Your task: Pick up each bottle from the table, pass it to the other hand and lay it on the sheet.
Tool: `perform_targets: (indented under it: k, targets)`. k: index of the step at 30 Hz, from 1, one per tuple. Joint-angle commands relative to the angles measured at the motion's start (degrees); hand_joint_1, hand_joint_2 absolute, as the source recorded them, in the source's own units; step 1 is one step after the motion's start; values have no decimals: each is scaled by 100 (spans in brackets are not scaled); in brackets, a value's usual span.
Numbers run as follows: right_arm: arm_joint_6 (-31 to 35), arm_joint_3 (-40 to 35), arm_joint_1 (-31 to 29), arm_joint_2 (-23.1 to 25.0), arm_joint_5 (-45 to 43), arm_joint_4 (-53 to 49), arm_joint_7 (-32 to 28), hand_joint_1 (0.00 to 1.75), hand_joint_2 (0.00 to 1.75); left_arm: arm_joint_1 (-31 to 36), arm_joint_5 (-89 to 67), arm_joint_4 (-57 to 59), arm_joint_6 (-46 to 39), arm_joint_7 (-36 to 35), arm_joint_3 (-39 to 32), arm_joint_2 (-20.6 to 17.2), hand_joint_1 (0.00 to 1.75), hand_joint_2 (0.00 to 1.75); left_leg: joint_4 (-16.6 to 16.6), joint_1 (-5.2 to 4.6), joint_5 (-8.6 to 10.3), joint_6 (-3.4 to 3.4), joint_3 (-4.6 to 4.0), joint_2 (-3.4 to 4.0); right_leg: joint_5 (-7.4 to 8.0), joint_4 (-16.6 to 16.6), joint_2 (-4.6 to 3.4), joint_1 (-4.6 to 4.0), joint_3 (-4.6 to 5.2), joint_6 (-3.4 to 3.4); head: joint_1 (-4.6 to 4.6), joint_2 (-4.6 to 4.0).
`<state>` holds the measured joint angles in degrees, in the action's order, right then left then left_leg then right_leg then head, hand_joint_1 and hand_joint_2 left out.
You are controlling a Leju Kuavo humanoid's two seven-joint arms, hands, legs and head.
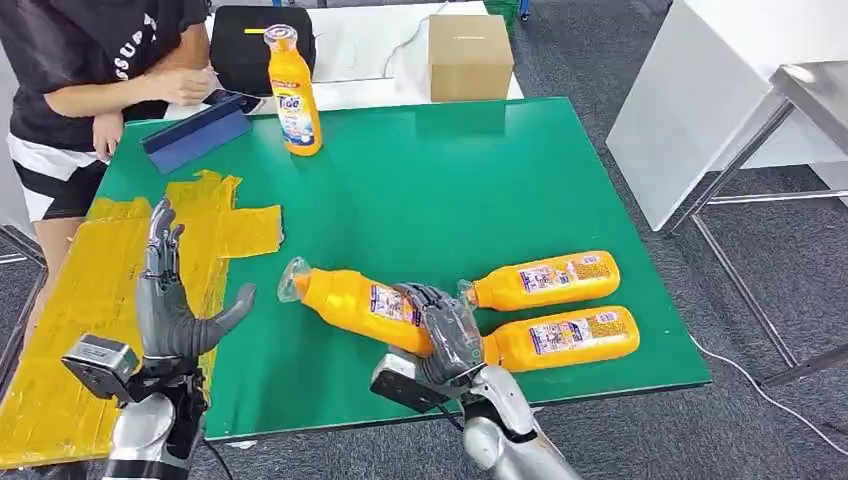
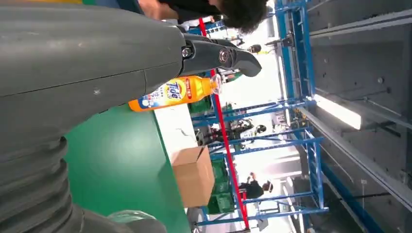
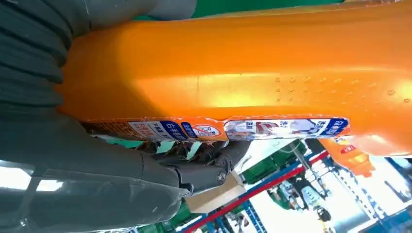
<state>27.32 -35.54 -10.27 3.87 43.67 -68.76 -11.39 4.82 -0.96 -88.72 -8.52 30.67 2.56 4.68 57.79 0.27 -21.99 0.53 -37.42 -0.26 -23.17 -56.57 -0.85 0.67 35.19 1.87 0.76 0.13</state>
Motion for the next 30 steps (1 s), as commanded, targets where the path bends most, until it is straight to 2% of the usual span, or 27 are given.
perform_targets:
  k: [1, 4, 7, 8, 11, 12, 13, 17, 25, 30]
  targets:
    - [308, 354, 59, 136, -296, -97, -329, 175, 175, 58, -192, 95, -133, 33, 150, -108, 0, 175, -2, -1, -5, -2, 13, -3, -6, 1, 9, 0, -14, -5, 2, 0]
    - [242, 678, 228, 217, -1136, -495, -767, 175, 175, 132, -222, 143, -53, -74, 395, -210, 0, 175, 0, 0, -4, -2, 8, -7, -7, -1, 13, 0, -10, -5, 0, 0]
    - [130, 1013, 287, 273, -1762, -607, -944, 175, 175, 420, -298, 618, 250, -795, 693, -525, 0, 175, -4, -1, -1, -3, 7, -14, -7, -1, 19, 1, -10, -6, 2, 0]
    - [84, 1109, 279, 263, -1883, -568, -1005, 175, 175, 624, -558, 974, 53, -1044, 766, -589, 0, 175, -2, -1, -7, -4, 18, -15, -12, -1, 22, 0, -21, -9, 0, 0]
    - [-11, 1297, 248, 296, -2225, -524, -1200, 175, 175, 958, -468, 1424, 220, -1141, 818, -623, 0, 175, -7, -3, 5, -3, 10, -30, -7, 1, 34, 3, -13, -6, 0, 0]
    - [-49, 1332, 238, 309, -2302, -512, -1244, 175, 175, 1024, -403, 1485, 403, -1170, 878, -667, 0, 175, -5, -1, 4, -3, 5, -20, -4, 1, 23, 2, -5, -5, 0, 0]
    - [-149, 1297, 168, 305, -2330, -431, -1277, 175, 175, 1119, 308, 1619, 1290, -1476, 946, -762, 0, 175, -4, 1, 2, -5, 12, -19, -5, 1, 25, -1, -12, -9, 2, 0]
    - [-378, 1104, -23, 336, -2382, -220, -1366, 175, 175, 1373, 714, 2122, 2212, -1536, 1046, -1111, 0, 175, -7, -2, 2, -3, 10, -2, 1, 2, 9, 3, -6, -5, 0, 0]
    - [-613, 816, -207, 391, -2490, -58, -1444, 175, 175, 1374, 1375, 2458, 3359, -1478, 1257, -981, 0, 175, -5, -1, -2, -2, 13, 3, -2, 2, 5, -1, -10, -4, 0, 0]
    - [-674, 691, -278, 422, -2512, 108, -1467, 175, 175, 1345, 1800, 2478, 3442, -1573, 1401, -848, 0, 175, -2, 1, -7, -2, 20, 0, -6, 2, 10, -1, -22, -6, 0, 0]
